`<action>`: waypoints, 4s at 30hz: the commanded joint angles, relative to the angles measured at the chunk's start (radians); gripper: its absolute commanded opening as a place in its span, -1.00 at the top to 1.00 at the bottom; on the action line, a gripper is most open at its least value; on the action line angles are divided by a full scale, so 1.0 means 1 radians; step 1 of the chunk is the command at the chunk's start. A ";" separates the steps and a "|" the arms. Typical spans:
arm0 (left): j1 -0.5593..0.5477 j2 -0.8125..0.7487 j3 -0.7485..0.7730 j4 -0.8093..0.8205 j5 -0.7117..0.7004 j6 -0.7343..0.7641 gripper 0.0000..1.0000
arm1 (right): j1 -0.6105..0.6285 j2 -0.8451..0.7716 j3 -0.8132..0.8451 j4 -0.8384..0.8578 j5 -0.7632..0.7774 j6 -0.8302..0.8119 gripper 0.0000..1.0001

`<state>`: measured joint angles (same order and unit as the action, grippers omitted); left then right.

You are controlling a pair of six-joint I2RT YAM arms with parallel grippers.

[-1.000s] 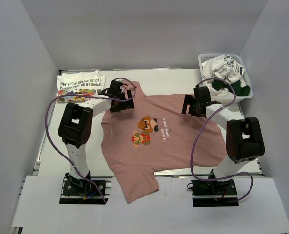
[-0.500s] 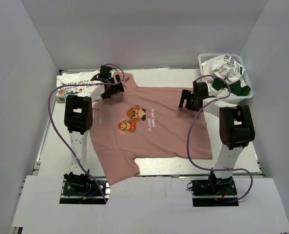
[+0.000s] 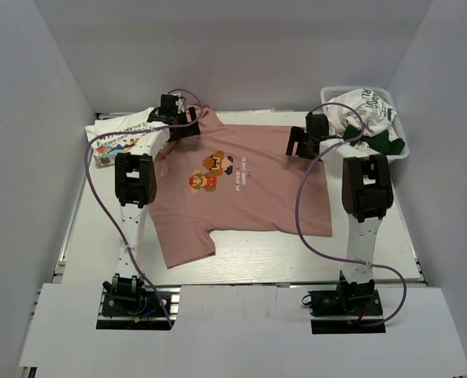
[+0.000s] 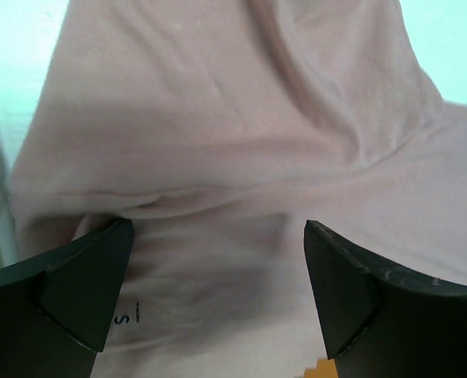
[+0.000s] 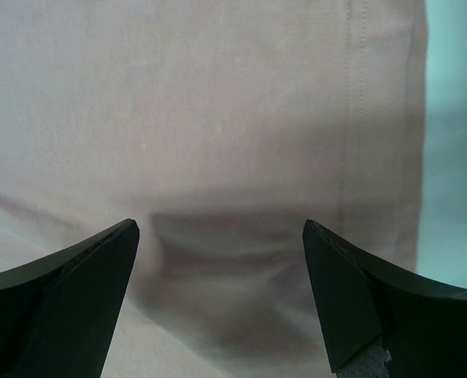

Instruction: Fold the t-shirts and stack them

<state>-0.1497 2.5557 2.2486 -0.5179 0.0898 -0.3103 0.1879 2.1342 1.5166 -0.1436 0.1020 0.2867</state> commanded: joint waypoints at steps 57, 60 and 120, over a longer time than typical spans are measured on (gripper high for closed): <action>-0.088 -1.512 -1.785 -0.266 0.194 -0.509 1.00 | 0.078 -1.168 -1.115 -0.249 0.131 0.489 -0.48; -0.088 -1.513 -1.785 -0.266 0.203 -0.500 1.00 | 0.078 -1.131 -1.127 -0.226 0.137 0.483 -0.15; -0.063 -1.280 -1.345 0.087 0.401 -0.428 1.00 | 0.059 -1.039 -0.894 -0.191 0.168 0.368 1.00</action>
<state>-0.2222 1.2194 0.8261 -0.5610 0.4892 -0.7521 0.2497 1.0660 0.5369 -0.3866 0.3012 0.6899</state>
